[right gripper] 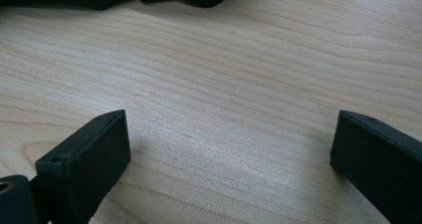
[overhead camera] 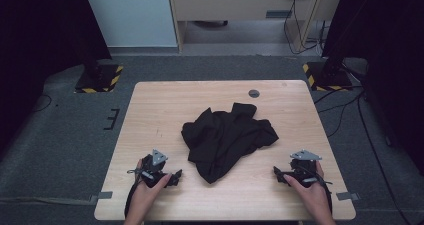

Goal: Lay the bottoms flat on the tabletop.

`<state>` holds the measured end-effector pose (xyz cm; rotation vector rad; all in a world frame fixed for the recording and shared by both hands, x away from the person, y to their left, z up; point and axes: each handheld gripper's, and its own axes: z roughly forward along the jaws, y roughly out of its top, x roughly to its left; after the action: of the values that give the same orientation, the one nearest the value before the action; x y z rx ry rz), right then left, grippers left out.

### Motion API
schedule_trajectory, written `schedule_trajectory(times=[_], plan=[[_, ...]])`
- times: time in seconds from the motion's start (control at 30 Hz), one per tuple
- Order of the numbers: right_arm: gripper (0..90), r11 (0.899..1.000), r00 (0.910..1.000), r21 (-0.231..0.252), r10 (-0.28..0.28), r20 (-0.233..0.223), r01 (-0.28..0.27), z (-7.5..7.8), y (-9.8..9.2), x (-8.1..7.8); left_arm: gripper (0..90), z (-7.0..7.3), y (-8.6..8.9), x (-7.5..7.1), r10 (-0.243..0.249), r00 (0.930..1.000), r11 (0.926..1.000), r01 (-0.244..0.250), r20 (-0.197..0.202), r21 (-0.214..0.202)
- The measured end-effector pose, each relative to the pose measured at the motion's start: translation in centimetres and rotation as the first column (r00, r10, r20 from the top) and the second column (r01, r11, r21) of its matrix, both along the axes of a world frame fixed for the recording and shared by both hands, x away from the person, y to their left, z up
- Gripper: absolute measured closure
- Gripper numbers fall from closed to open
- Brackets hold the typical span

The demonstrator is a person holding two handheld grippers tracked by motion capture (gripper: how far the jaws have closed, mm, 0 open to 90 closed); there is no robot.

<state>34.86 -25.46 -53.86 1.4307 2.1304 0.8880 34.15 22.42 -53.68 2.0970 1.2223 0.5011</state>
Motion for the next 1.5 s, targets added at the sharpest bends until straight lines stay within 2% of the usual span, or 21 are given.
schedule_trajectory(times=[0.43, 0.6, 0.63, 0.7, 0.77, 0.83, 0.97, 1.0, 1.13, 1.17, 1.3, 1.33, 1.4, 1.5], plan=[[3.1, 1.0, 1.0, 0.003, 0.0, 0.002, 0.0, 0.0, 0.0, 0.0, 0.0, 0.0, 0.0, 0.0, 0.0, 1.0, 1.0, 0.0, 0.0, 0.0], [9.8, 1.0, 0.9999, 0.009, 0.009, 0.013, -0.009, 0.1, -0.1, -0.2, 0.0, 0.0, 0.0, 0.0, 0.0, 1.0, 1.0, 0.0, 0.0, 0.0], [18.3, 1.0, 0.9997, 0.023, 0.01, 0.021, -0.011, 0.2, -0.1, -0.2, 0.0, 0.0, 0.0, 0.0, 0.0, 1.0, 1.0, 0.0, 0.0, 0.0], [22.3, 0.999, 0.9997, 0.051, 0.015, 0.02, -0.016, 0.4, -0.1, -0.1, 0.0, 0.0, 0.0, 0.0, 0.0, 1.0, 1.0, 0.0, 0.0, 0.0], [28.4, 0.997, 0.9986, 0.061, 0.032, 0.041, -0.035, 0.8, 0.1, 0.0, 0.0, 0.0, 0.0, 0.0, 0.0, 1.0, 1.0, 0.0, 0.0, 0.0], [33.3, 0.995, 0.9973, 0.073, 0.059, 0.043, -0.062, 1.2, 0.5, 0.1, 0.0, 0.0, 0.0, 0.0, 0.0, 1.0, 1.0, 0.0, 0.0, 0.0], [35.2, 0.992, 0.9945, 0.075, 0.093, 0.048, -0.097, 1.7, 1.4, 0.5, 0.0, 0.0, 0.0, 0.0, -0.001, 1.0, 1.0, 0.001, 0.0, 0.0], [36.8, 0.991, 0.9917, 0.057, 0.123, 0.039, -0.125, 2.2, 2.2, 1.0, 0.0, 0.0, 0.0, 0.0, 0.0, 1.0, 1.0, 0.0, 0.0, 0.0], [38.8, 0.988, 0.9888, 0.051, 0.142, 0.047, -0.144, 3.3, 3.2, 1.9, 0.0, 0.0, 0.0, 0.1, 0.001, 1.0, 1.0, -0.001, 0.0, 0.0], [38.5, 0.987, 0.9886, 0.067, 0.144, 0.042, -0.147, 4.1, 3.9, 2.7, 0.0, 0.0, 0.0, 0.1, 0.001, 1.0, 1.0, -0.001, 0.0, 0.0], [36.9, 0.986, 0.9891, 0.081, 0.14, 0.045, -0.143, 5.2, 4.9, 3.8, 0.0, 0.0, 0.0, 0.1, 0.001, 1.0, 1.0, -0.001, 0.0, 0.0], [35.1, 0.986, 0.989, 0.081, 0.14, 0.047, -0.144, 5.9, 5.7, 4.6, 0.0, 0.0, 0.0, 0.1, 0.001, 1.0, 1.0, -0.001, 0.0, -0.001], [33.3, 0.987, 0.9892, 0.075, 0.14, 0.045, -0.143, 6.1, 6.1, 5.1, 0.0, 0.0, 0.0, 0.1, 0.001, 1.0, 1.0, -0.001, 0.0, 0.0], [25.9, 0.986, 0.9896, 0.089, 0.139, 0.037, -0.142, 6.8, 7.3, 6.8, 0.0, 0.0, -0.1, 0.2, -0.003, 1.0, 1.0, 0.003, 0.0, 0.0]])
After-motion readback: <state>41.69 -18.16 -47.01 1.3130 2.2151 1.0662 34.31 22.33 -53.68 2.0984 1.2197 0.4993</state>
